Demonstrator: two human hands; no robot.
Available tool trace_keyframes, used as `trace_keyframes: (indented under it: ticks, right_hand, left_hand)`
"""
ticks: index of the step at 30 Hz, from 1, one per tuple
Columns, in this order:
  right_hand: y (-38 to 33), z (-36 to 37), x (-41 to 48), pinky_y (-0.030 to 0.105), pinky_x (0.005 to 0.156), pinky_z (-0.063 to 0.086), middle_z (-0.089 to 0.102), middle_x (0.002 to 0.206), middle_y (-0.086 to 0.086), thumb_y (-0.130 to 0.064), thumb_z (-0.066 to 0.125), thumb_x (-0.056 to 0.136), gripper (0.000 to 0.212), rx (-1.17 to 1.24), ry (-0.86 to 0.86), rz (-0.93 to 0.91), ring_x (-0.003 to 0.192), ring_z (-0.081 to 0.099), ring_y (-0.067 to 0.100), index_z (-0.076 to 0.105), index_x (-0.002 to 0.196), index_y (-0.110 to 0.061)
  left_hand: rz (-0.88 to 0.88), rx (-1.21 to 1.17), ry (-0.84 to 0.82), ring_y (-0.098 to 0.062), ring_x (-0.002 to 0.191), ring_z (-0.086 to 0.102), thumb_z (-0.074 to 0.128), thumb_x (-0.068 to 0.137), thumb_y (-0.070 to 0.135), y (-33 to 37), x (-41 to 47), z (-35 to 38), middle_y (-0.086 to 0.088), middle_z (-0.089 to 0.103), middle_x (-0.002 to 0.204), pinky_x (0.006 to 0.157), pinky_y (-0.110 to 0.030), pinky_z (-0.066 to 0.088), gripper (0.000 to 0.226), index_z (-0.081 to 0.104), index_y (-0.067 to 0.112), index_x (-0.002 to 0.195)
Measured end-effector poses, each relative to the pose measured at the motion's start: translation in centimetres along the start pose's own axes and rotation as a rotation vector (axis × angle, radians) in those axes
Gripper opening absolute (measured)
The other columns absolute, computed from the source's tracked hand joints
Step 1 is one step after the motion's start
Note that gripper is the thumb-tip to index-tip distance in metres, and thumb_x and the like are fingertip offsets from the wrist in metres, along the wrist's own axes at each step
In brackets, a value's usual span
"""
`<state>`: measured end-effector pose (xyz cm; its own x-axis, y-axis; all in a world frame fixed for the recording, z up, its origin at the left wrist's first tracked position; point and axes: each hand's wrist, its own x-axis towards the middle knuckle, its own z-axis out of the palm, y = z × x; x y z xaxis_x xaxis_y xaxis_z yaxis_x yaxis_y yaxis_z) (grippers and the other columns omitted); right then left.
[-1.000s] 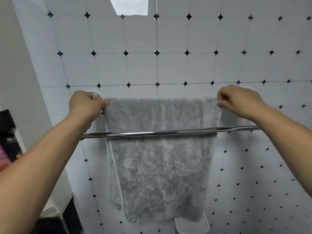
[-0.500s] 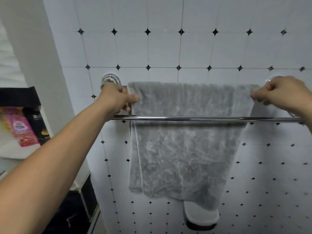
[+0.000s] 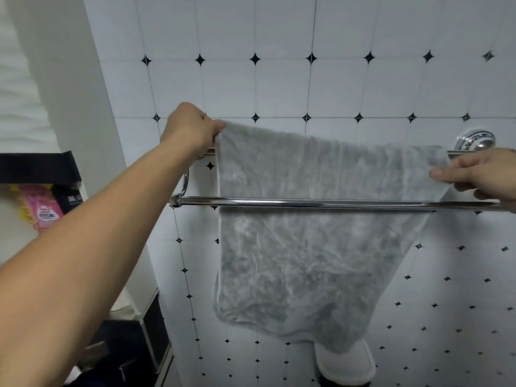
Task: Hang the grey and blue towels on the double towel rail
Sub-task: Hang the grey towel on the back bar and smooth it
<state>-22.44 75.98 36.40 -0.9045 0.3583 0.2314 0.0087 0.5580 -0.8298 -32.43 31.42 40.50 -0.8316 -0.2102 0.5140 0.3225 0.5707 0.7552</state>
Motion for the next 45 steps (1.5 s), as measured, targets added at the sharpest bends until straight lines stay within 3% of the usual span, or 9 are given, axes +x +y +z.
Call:
trace_keyframes:
  ticks: [8,12,17,21,24,29,31,35,45]
  right_hand:
    - [-1.0,1.4,0.1,0.029,0.060,0.031,0.074,0.070,-0.017,-0.036,0.072,0.079,0.014,0.224,0.029,0.100,0.064,0.066,0.007,0.069,0.084,-0.023]
    - [-0.9,1.6,0.7,0.028,0.053,0.031,0.067,0.069,-0.008,-0.021,0.081,0.071,0.027,0.310,0.155,0.029,0.063,0.056,0.011,0.056,0.078,-0.025]
    - [-1.8,1.2,0.8,0.027,0.054,0.032,0.071,0.069,-0.008,-0.025,0.080,0.072,0.021,0.221,0.123,-0.033,0.056,0.061,0.010,0.069,0.089,-0.026]
    - [-2.3,1.4,0.3,0.028,0.056,0.033,0.072,0.083,-0.004,-0.025,0.076,0.077,0.022,0.202,0.091,-0.032,0.067,0.060,0.014,0.071,0.099,-0.026]
    - [-2.4,1.6,0.1,0.029,0.059,0.036,0.070,0.087,-0.005,-0.021,0.072,0.082,0.027,0.199,0.069,-0.031,0.070,0.060,0.013,0.069,0.108,-0.027]
    - [-2.6,1.7,0.0,0.030,0.061,0.036,0.070,0.091,-0.004,-0.020,0.070,0.085,0.028,0.158,0.071,-0.035,0.072,0.060,0.013,0.066,0.111,-0.028]
    - [-2.5,1.7,-0.2,0.030,0.061,0.035,0.070,0.090,-0.004,-0.022,0.069,0.086,0.028,0.169,0.073,-0.037,0.071,0.061,0.012,0.066,0.112,-0.029]
    - [-1.9,1.8,-0.3,0.028,0.060,0.033,0.068,0.087,-0.008,-0.019,0.065,0.088,0.028,0.201,0.095,-0.046,0.058,0.064,0.004,0.066,0.115,-0.028]
    - [-3.5,0.0,0.6,0.006,0.047,0.047,0.066,0.050,-0.019,-0.001,0.069,0.084,0.022,0.225,0.303,-0.103,0.045,0.060,-0.005,0.070,0.103,-0.010]
  left_hand:
    - [0.001,-0.045,-0.035,-0.022,0.069,0.069,0.087,0.063,0.025,-1.4,-3.5,0.9,-0.011,0.069,0.090,0.074,-0.035,0.058,0.048,0.060,0.015,0.102]
    - [-0.067,-0.092,-0.057,-0.021,0.052,0.062,0.089,0.062,0.016,-2.2,-4.4,0.8,-0.007,0.068,0.070,0.062,-0.035,0.052,0.036,0.055,0.015,0.076]
    - [-0.084,-0.149,-0.169,-0.016,0.056,0.036,0.087,0.067,0.022,-3.4,-5.2,1.3,-0.003,0.041,0.057,0.059,-0.028,0.030,0.040,0.049,0.014,0.058]
    - [-0.067,-0.293,-0.099,-0.019,0.064,0.048,0.080,0.076,0.015,-2.8,-5.3,1.5,-0.009,0.048,0.067,0.063,-0.029,0.040,0.030,0.055,0.000,0.067]
    - [-0.200,-0.461,-0.096,-0.019,0.059,0.058,0.076,0.081,0.020,-2.1,-4.9,1.6,0.000,0.060,0.060,0.064,-0.026,0.047,0.032,0.053,0.014,0.061]
    - [-0.433,-0.720,0.090,-0.024,0.072,0.067,0.080,0.077,0.023,-0.6,-4.6,2.4,-0.009,0.072,0.086,0.063,-0.033,0.058,0.027,0.065,0.008,0.093]
    - [-0.377,-0.693,0.129,-0.022,0.069,0.061,0.076,0.081,0.027,-0.6,-5.1,3.1,-0.008,0.066,0.080,0.066,-0.032,0.057,0.022,0.061,0.010,0.082]
    - [-0.189,-0.471,-0.066,-0.006,0.044,0.039,0.075,0.082,0.018,-1.1,-6.4,2.9,-0.004,0.043,0.056,0.039,-0.012,0.028,0.046,0.038,0.017,0.055]
    - [-0.160,-0.350,-0.170,-0.007,0.041,0.049,0.088,0.065,0.016,-1.5,-6.5,1.0,0.006,0.055,0.051,0.042,-0.012,0.036,0.038,0.053,0.006,0.059]
